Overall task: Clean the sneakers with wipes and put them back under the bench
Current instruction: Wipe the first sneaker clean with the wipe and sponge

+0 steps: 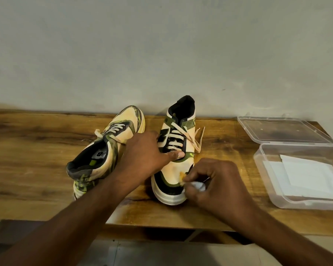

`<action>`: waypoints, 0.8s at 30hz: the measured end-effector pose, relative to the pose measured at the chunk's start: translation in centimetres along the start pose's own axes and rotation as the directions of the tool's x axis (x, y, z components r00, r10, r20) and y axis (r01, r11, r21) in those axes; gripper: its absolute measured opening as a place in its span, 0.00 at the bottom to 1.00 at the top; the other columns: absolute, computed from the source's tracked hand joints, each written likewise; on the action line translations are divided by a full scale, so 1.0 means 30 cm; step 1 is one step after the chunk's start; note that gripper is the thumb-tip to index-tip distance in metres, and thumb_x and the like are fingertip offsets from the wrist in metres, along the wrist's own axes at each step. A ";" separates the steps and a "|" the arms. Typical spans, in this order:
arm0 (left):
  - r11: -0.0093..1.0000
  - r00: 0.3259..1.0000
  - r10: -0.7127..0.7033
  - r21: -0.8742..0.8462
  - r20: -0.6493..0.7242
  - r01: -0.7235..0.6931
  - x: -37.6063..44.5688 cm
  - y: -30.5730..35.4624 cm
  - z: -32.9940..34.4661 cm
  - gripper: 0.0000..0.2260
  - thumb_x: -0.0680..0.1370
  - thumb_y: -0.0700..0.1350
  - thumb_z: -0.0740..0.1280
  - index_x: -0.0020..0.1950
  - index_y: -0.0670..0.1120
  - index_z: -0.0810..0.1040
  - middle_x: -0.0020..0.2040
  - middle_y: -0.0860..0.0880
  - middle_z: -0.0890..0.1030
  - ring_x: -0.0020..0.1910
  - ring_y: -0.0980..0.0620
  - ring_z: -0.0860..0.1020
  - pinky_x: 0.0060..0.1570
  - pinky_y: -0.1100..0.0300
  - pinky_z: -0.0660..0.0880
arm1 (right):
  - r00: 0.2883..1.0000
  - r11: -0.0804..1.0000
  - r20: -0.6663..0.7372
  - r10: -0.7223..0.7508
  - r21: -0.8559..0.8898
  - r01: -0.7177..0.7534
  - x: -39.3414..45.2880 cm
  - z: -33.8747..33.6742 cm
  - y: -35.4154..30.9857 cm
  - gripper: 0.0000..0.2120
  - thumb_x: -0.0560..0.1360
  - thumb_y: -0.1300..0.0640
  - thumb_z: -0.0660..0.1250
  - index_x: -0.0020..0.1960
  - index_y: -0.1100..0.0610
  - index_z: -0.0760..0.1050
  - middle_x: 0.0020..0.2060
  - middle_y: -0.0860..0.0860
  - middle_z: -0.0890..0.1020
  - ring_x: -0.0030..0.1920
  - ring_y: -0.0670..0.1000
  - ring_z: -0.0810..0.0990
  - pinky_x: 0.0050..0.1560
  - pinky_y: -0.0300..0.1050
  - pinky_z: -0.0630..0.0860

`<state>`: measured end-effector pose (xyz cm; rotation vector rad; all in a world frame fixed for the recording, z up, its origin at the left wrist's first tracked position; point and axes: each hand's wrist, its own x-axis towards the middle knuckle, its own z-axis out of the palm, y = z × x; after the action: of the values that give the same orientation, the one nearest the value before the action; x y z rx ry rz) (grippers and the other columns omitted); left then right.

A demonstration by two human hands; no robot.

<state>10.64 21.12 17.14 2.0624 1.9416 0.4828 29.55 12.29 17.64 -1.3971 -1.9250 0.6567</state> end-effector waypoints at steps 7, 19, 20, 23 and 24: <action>1.000 1.000 0.002 -0.024 -0.002 -0.002 0.000 -0.001 0.006 0.31 0.67 0.74 0.74 0.59 0.54 0.82 0.52 0.54 0.86 0.52 0.51 0.83 0.44 0.59 0.69 | 0.997 0.997 0.009 -0.073 -0.033 0.073 -0.044 0.035 -0.059 0.09 0.65 0.62 0.79 0.40 0.49 0.85 0.38 0.41 0.82 0.38 0.43 0.82 0.36 0.38 0.78; 1.000 1.000 -0.020 -0.020 0.011 0.020 0.008 -0.003 0.013 0.34 0.66 0.74 0.74 0.62 0.53 0.81 0.56 0.53 0.86 0.57 0.49 0.82 0.48 0.58 0.73 | 0.987 0.983 0.048 -0.155 -0.096 0.159 -0.065 0.073 -0.086 0.09 0.67 0.62 0.78 0.43 0.50 0.85 0.40 0.40 0.80 0.39 0.41 0.80 0.38 0.37 0.77; 1.000 1.000 -0.021 -0.020 0.015 0.021 0.008 -0.004 0.012 0.34 0.66 0.75 0.74 0.62 0.53 0.81 0.56 0.53 0.85 0.57 0.49 0.82 0.49 0.58 0.73 | 0.984 0.981 0.069 -0.165 -0.088 0.171 -0.065 0.079 -0.088 0.09 0.67 0.62 0.77 0.44 0.50 0.85 0.40 0.40 0.80 0.39 0.41 0.80 0.38 0.37 0.77; 0.999 1.000 -0.022 -0.027 0.009 0.022 0.004 -0.003 0.014 0.35 0.66 0.75 0.74 0.63 0.54 0.80 0.56 0.53 0.86 0.57 0.49 0.83 0.48 0.59 0.73 | 0.997 0.995 -0.016 -0.079 -0.067 0.078 -0.014 0.039 -0.039 0.09 0.67 0.62 0.79 0.44 0.50 0.87 0.40 0.40 0.82 0.40 0.42 0.81 0.39 0.38 0.78; 0.999 1.000 -0.021 -0.027 0.006 0.021 0.003 -0.003 0.015 0.35 0.66 0.75 0.73 0.63 0.54 0.80 0.56 0.53 0.86 0.56 0.50 0.83 0.48 0.59 0.73 | 0.997 0.994 -0.048 -0.056 -0.092 0.051 0.002 0.022 -0.022 0.10 0.66 0.62 0.80 0.44 0.49 0.87 0.40 0.40 0.82 0.40 0.42 0.81 0.39 0.38 0.79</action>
<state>10.76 21.22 16.70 2.0223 1.9411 0.4959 28.62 12.13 17.71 -1.3989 -1.9669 0.5092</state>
